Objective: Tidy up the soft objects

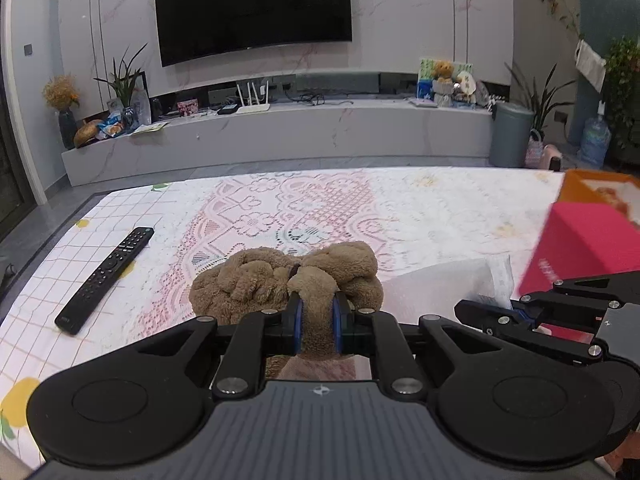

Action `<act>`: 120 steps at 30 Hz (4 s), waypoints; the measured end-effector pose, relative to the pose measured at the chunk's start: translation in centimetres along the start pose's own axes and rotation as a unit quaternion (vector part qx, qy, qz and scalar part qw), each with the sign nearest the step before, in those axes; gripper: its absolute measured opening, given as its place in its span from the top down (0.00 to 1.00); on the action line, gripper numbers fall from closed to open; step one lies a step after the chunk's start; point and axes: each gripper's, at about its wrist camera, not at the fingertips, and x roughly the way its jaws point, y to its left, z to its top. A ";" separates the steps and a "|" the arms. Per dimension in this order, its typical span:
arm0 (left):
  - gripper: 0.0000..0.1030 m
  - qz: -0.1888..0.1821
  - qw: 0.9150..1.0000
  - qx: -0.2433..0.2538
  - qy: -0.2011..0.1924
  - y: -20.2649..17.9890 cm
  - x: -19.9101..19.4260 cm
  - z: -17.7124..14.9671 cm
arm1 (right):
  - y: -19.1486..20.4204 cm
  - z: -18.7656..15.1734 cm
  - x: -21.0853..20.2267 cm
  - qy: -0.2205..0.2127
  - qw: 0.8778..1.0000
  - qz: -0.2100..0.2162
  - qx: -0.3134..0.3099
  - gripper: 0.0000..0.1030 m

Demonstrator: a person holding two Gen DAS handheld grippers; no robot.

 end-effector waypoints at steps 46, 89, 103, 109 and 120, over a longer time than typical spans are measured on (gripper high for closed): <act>0.84 -0.233 0.937 0.242 -0.101 -27.8 -7.0 8.5 | -24.8 -1.1 -30.7 -0.075 0.973 -0.201 0.084 1.00; 0.69 -0.237 0.900 0.346 0.121 -35.9 11.4 7.8 | -35.6 -2.9 -7.8 0.247 0.962 -0.115 0.026 0.92; 0.47 -0.255 0.908 0.328 0.056 -33.4 5.2 9.5 | -34.1 -0.8 -12.3 0.226 0.964 -0.136 0.026 0.56; 0.47 -0.255 0.911 0.324 0.023 -32.2 1.2 10.4 | -32.3 0.3 -15.0 0.211 0.967 -0.143 0.015 0.55; 0.47 -0.235 0.919 0.313 -0.044 -28.4 -7.0 10.4 | -27.5 3.0 -21.6 0.163 0.976 -0.145 0.014 0.54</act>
